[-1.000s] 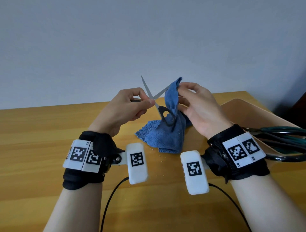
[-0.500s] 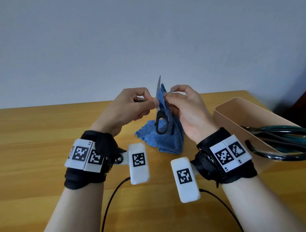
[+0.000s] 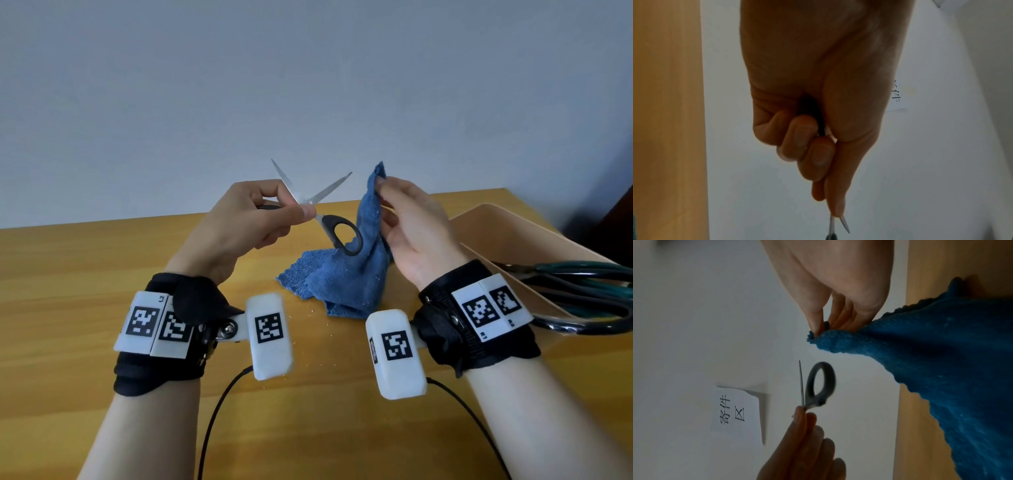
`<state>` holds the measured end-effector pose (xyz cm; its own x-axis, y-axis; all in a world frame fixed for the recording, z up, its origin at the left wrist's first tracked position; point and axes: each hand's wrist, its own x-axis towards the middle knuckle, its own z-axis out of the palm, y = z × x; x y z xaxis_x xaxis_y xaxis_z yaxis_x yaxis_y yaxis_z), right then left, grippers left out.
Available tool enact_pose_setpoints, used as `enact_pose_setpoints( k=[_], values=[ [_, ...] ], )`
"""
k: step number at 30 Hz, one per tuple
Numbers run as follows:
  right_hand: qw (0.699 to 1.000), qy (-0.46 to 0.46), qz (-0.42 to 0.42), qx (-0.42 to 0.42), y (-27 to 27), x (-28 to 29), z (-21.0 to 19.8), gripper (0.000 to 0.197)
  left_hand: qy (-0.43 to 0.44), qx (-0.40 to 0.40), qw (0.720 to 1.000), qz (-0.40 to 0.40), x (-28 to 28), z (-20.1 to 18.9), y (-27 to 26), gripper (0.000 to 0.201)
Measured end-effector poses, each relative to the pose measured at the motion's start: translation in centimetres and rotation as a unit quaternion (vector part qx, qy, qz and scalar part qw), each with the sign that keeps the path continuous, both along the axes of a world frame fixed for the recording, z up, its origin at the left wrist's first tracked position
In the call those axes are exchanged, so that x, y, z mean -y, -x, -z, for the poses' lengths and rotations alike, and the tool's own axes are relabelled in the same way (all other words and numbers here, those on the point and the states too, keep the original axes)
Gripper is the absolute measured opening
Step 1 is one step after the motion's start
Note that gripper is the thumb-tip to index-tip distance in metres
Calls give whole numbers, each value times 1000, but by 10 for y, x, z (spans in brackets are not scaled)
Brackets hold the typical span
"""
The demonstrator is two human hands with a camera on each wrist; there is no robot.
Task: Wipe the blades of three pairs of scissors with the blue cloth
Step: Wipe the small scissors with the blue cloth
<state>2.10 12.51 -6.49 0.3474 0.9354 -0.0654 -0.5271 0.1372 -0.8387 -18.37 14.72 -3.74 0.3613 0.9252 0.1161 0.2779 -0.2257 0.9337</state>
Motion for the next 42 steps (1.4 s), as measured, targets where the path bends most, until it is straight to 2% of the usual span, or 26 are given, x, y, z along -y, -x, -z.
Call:
enact_pose_setpoints(
  k=[3, 5, 12, 19, 32, 36, 42],
  values=[
    [994, 4, -76, 76, 7, 2, -2, 14, -6, 10, 1000, 5, 1, -1, 0, 32],
    [988, -8, -125, 94, 11, 4, -4, 18, -8, 16, 1000, 11, 2, -1, -1, 31],
    [970, -65, -231, 48, 14, 6, -5, 18, -11, 18, 999, 27, 2, -1, -2, 30],
    [973, -70, -218, 15, 14, 7, -4, 17, -12, 19, 999, 30, 0, -1, -1, 30],
    [985, -70, -153, 42, 9, 6, -5, 2, -14, 42, 999, -11, -5, 2, 6, 31],
    [986, -49, -143, 74, 9, 4, -7, 9, -13, 44, 999, -13, -6, 2, 6, 31],
    [990, 2, -127, 54, 5, -1, -5, 15, -12, 45, 999, -16, -6, 2, 6, 31]
  ],
)
